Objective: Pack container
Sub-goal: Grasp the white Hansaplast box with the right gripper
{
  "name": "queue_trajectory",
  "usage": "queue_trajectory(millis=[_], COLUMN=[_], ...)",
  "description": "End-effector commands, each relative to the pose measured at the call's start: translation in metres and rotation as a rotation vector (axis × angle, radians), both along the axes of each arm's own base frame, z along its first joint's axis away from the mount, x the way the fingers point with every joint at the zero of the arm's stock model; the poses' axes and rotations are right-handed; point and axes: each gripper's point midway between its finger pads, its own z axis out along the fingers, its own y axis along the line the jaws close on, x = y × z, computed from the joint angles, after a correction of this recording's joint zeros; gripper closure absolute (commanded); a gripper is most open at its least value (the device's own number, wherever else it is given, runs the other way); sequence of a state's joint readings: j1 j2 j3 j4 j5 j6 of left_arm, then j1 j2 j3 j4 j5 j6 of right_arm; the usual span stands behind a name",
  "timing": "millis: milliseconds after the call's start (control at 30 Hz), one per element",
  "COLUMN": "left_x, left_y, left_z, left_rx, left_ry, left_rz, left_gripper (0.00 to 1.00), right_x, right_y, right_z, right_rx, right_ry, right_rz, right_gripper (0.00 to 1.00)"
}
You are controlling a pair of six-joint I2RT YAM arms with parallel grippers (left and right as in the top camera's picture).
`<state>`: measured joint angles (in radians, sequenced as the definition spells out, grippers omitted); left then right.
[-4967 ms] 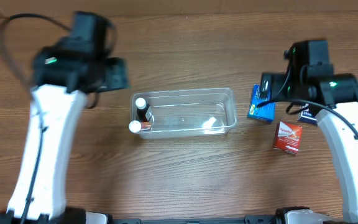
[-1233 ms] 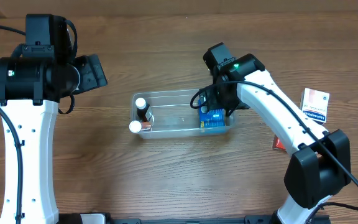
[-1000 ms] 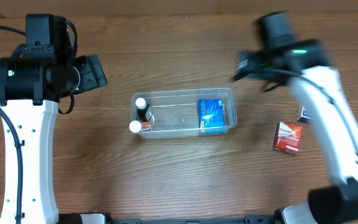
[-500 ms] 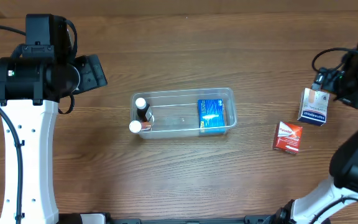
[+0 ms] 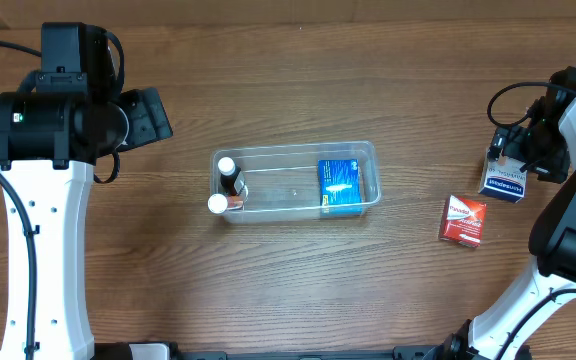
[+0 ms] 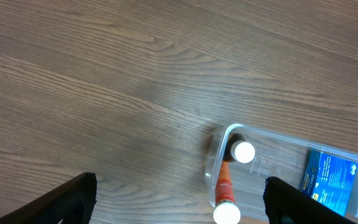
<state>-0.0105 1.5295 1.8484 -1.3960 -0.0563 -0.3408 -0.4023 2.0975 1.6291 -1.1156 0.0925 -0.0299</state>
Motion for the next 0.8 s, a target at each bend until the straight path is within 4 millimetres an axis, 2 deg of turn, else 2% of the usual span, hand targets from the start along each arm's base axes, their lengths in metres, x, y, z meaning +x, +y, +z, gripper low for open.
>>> queue_trajectory(millis=[0,67,167,367,567,633,700,767], left_x=[0.001,0.001,0.001,0.001,0.001,0.001,0.001,0.001], left_y=[0.002,0.002,0.002,0.002,0.002,0.002,0.002,0.002], left_z=[0.004,0.004,0.004,0.004,0.004,0.004,0.004,0.004], left_rx=[0.005,0.005,0.005,0.004,0.004,0.004,0.004,0.004], left_ry=[-0.014,-0.014,-0.014,-0.014,-0.014,-0.014,-0.013,-0.013], left_rz=[0.002,0.002,0.002,0.001,0.001,0.001,0.001,0.001], left_gripper=[0.12,0.12,0.12,0.12,0.12,0.12,0.12,0.12], right_x=[0.001,0.001,0.002,0.002,-0.009,-0.008,-0.006,-0.003], right_y=[0.004,0.004,0.017,0.015,0.020,0.021,0.021,0.020], right_z=[0.000,0.000,0.000,-0.002,-0.029,-0.032,-0.031,-0.028], right_rx=[0.016,0.021,0.091,0.080,0.087,0.089,0.091,0.088], right_ry=[-0.012,-0.012,-0.023,-0.021,-0.008,-0.016,-0.026,-0.034], right_rz=[0.006,0.008,0.054,0.053,0.052,0.049,0.049,0.050], right_gripper=[0.00,0.00,0.00,0.00,0.00,0.00,0.04,0.14])
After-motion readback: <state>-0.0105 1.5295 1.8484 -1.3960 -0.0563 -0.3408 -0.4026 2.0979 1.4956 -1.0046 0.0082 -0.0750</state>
